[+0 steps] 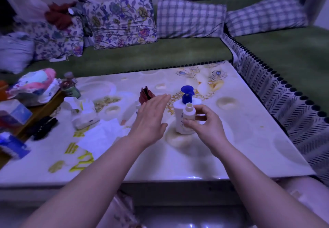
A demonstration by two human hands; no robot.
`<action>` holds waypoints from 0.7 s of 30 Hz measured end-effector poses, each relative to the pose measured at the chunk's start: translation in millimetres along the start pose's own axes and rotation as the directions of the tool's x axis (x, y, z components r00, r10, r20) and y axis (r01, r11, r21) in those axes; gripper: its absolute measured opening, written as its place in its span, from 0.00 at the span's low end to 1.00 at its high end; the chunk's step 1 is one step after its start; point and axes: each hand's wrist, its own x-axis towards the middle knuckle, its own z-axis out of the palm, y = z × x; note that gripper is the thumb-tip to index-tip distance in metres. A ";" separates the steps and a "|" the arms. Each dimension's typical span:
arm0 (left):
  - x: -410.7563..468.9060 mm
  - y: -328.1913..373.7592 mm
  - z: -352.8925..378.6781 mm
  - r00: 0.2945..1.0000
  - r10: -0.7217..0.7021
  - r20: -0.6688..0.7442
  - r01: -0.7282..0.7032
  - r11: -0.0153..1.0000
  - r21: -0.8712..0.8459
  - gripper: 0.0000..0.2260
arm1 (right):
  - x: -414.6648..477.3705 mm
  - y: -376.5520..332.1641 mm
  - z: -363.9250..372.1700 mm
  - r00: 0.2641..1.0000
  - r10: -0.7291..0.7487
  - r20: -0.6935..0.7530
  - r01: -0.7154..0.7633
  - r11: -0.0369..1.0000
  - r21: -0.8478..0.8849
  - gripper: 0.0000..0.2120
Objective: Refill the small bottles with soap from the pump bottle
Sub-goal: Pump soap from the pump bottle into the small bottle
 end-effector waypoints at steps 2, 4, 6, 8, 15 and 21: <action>-13.6 -14.6 -1.2 0.993 0.011 -0.120 -0.012 1.000 -0.013 0.27 | -3.1 2.4 9.2 0.999 0.032 0.033 -0.032 0.999 -0.012 0.16; -27.0 -27.0 -4.5 0.981 -0.038 -0.191 0.037 0.999 -0.005 0.17 | -6.1 3.5 19.9 0.995 0.063 0.071 -0.061 0.998 -0.024 0.16; -38.9 -39.1 -9.6 0.964 -0.113 -0.240 0.115 0.993 -0.002 0.10 | -9.3 4.0 30.6 0.991 0.076 0.108 -0.074 0.997 -0.030 0.16; -50.1 -52.7 -14.4 0.941 -0.199 -0.272 0.205 0.979 -0.007 0.08 | -12.4 5.0 40.6 0.986 0.077 0.146 -0.074 0.997 -0.028 0.16; -78.7 -89.2 -15.9 0.851 -0.478 -0.217 0.489 0.872 -0.003 0.11 | -20.2 20.3 69.3 0.969 0.073 0.235 -0.057 0.996 -0.072 0.15; -90.9 -97.7 -2.2 0.703 -0.709 0.047 0.704 0.704 0.093 0.17 | -21.8 26.7 83.6 0.946 0.115 0.302 -0.081 0.989 -0.123 0.17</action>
